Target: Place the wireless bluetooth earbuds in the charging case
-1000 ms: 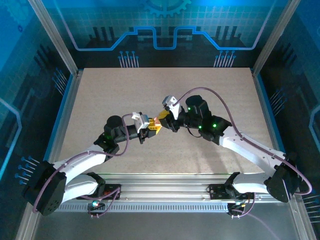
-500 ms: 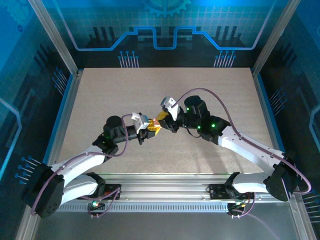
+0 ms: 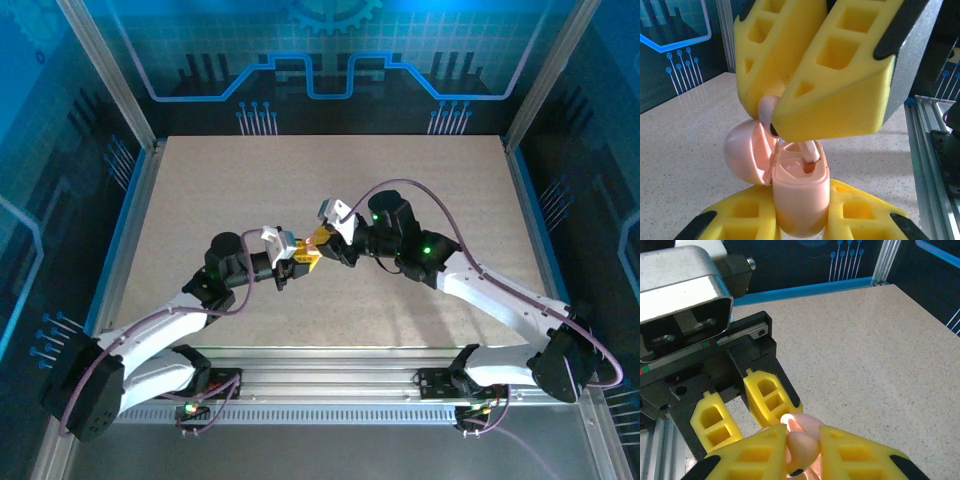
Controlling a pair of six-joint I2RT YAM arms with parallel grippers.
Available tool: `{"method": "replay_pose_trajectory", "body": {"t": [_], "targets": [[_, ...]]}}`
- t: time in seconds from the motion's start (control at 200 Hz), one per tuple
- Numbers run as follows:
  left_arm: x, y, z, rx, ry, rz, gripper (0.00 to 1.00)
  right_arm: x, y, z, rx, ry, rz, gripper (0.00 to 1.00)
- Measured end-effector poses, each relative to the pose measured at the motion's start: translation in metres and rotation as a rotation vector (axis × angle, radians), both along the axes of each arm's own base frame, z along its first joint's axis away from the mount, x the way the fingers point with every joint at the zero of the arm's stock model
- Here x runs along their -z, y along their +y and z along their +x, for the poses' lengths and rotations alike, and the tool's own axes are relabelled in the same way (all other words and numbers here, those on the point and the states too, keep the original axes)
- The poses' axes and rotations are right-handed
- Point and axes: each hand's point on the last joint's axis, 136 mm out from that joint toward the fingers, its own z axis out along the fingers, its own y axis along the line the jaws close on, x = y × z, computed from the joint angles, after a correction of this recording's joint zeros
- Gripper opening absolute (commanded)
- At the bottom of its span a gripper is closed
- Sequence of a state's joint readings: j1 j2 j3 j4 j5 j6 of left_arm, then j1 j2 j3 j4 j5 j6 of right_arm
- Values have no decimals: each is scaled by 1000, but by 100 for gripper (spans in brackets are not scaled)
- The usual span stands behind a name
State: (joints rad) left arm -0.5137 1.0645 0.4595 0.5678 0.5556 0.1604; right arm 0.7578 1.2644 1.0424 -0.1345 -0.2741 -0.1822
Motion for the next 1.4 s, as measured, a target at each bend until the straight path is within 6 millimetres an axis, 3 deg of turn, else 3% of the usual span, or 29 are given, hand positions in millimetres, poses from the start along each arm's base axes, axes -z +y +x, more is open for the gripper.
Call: {"method": "replay_pose_trajectory", "body": {"t": [0.82,1.401], "targets": [[-4,0,-7,24,-9,-1,12,-3,0,-10,-173,-135,-148,24],[-1,0,-7,29,-12,13,12,1,0,-11,-203,-195,-231,24]]}}
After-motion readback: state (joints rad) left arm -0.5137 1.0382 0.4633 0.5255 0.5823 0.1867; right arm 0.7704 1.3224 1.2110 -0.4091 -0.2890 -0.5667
